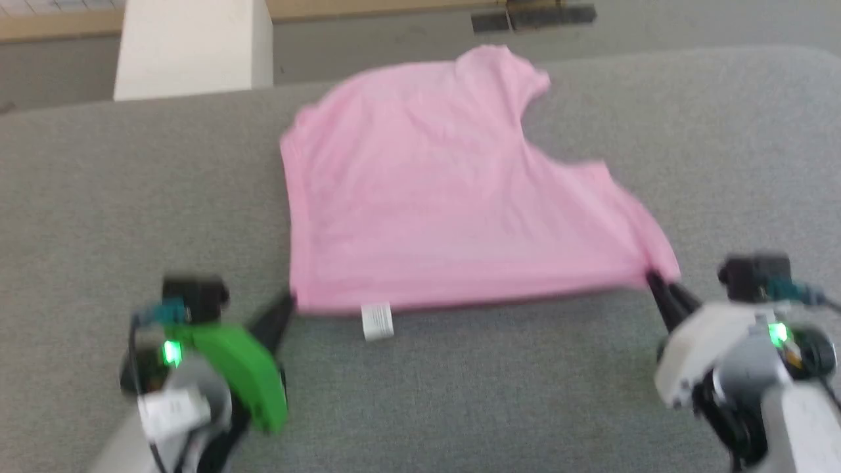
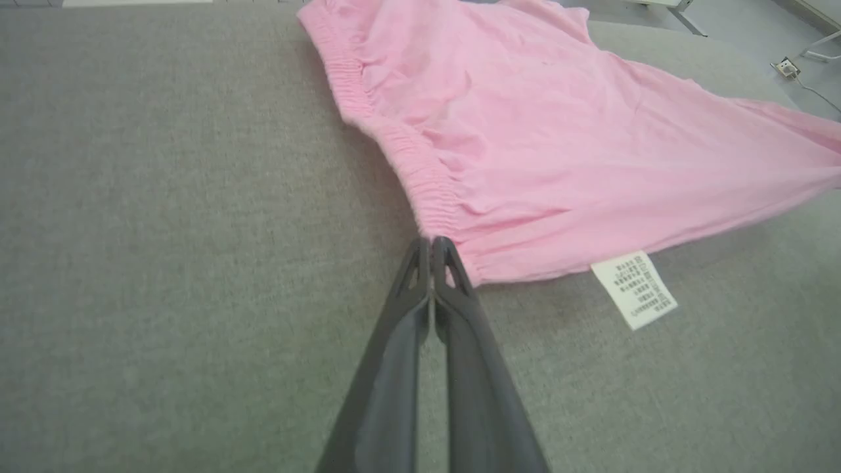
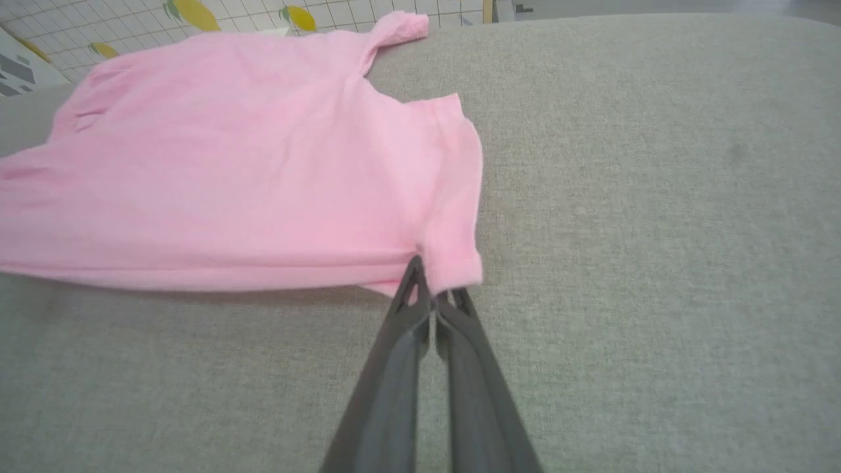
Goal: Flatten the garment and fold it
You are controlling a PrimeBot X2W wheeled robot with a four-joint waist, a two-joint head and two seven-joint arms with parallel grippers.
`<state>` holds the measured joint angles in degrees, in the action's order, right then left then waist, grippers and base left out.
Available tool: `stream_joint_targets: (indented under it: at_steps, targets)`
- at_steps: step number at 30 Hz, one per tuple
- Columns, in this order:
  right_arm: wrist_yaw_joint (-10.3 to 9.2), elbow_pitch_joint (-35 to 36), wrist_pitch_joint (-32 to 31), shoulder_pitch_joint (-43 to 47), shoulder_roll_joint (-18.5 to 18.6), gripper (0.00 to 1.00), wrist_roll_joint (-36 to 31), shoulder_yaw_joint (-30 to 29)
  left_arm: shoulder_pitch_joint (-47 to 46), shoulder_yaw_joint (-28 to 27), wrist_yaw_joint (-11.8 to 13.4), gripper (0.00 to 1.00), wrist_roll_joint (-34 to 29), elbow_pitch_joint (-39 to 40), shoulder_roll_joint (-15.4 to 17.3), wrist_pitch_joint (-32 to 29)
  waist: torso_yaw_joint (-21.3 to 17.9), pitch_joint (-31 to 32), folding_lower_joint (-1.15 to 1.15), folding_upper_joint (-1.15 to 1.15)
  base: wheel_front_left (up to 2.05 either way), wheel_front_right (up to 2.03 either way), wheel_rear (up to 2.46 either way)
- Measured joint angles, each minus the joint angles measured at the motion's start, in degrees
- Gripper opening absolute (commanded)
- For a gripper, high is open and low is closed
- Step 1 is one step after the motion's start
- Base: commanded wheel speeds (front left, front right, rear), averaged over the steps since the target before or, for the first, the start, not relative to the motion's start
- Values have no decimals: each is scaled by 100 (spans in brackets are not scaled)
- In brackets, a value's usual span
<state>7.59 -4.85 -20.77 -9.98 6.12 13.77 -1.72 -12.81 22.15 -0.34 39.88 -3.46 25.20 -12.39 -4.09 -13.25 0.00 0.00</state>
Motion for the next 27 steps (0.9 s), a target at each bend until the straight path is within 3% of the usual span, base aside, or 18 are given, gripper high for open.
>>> stream_joint_targets:
  at_steps: [8,14,20,27]
  targets:
    - [1,1115,-1091,1816,-230,0,-219,-444,1956,191,653,0,564,1301,193,-812,116,535,0,0,0,0,0]
    - [1,2243,-1683,2488,-269,0,-330,-778,2484,212,859,0,714,2225,205,-836,299,666,0,0,0,0,0]
    - [0,2679,-1619,1957,-83,0,-485,-708,2062,260,805,0,508,2310,-47,-537,421,664,0,0,0,0,0]
    - [0,1784,-1472,61,548,0,-572,-297,618,309,666,0,74,1503,-553,-122,548,443,0,0,0,0,0]
